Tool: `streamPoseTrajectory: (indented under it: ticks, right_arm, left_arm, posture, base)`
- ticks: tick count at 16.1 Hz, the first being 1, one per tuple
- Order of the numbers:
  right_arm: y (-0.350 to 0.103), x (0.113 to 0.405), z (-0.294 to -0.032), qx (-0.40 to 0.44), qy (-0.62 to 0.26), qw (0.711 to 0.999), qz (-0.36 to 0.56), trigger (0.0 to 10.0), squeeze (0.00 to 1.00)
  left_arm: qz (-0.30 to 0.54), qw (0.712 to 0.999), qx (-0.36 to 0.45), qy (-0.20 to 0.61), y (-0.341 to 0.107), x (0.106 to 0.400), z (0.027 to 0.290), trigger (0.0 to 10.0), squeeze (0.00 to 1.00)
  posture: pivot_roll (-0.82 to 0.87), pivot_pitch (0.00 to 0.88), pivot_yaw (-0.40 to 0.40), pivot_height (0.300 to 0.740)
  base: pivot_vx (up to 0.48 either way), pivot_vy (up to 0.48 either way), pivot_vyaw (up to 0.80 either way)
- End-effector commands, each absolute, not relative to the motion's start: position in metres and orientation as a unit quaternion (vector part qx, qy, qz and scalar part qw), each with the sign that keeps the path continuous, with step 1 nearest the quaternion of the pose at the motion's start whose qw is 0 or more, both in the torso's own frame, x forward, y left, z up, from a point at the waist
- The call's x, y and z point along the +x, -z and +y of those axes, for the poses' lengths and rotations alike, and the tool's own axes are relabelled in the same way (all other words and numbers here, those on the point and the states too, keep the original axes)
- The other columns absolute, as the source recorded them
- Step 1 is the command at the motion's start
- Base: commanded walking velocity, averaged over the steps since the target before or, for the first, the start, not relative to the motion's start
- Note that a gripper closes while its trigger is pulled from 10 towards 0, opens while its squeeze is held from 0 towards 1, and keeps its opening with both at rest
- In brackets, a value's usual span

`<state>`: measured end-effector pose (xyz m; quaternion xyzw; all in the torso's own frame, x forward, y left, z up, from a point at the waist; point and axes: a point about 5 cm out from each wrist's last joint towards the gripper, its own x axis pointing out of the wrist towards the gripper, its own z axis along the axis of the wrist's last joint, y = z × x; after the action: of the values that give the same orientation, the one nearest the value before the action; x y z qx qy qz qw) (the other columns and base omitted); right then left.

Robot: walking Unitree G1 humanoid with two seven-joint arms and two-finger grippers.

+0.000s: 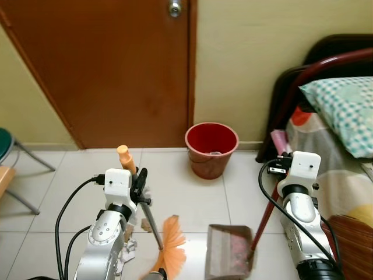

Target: Sweep floor

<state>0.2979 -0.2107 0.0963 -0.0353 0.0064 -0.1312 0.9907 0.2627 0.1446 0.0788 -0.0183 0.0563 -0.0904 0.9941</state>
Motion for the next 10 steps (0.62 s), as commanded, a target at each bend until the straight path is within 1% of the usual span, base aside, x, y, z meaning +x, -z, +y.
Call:
streamPoseTrajectory:
  ticks: [1, 7, 10]
  right_arm:
    - [-0.1031, 0.3016, -0.2038, -0.032, 0.125, 0.992, -0.013, 10.0, 0.0]
    - [-0.1021, 0.3012, -0.2011, -0.034, 0.123, 0.992, -0.014, 10.0, 0.0]
    - [-0.0972, 0.2994, -0.2051, -0.035, 0.135, 0.99, -0.002, 10.0, 0.0]
  left_arm:
    - [0.068, 0.993, -0.006, 0.091, -0.0772, 0.2615, 0.1467, 10.0, 0.0]
    - [0.07, 0.993, -0.007, 0.098, -0.077, 0.2618, 0.1443, 10.0, 0.0]
    - [0.072, 0.992, -0.008, 0.105, -0.0766, 0.2623, 0.1406, 10.0, 0.0]
  posture:
    - [0.07, 0.123, 0.03, 0.74]
    - [0.07, 0.123, 0.03, 0.74]
    - [0.07, 0.13, 0.03, 0.74]
  base:
    - [0.0, 0.0, 0.8]
    - [0.0, 0.0, 0.8]
    - [0.0, 0.0, 0.8]
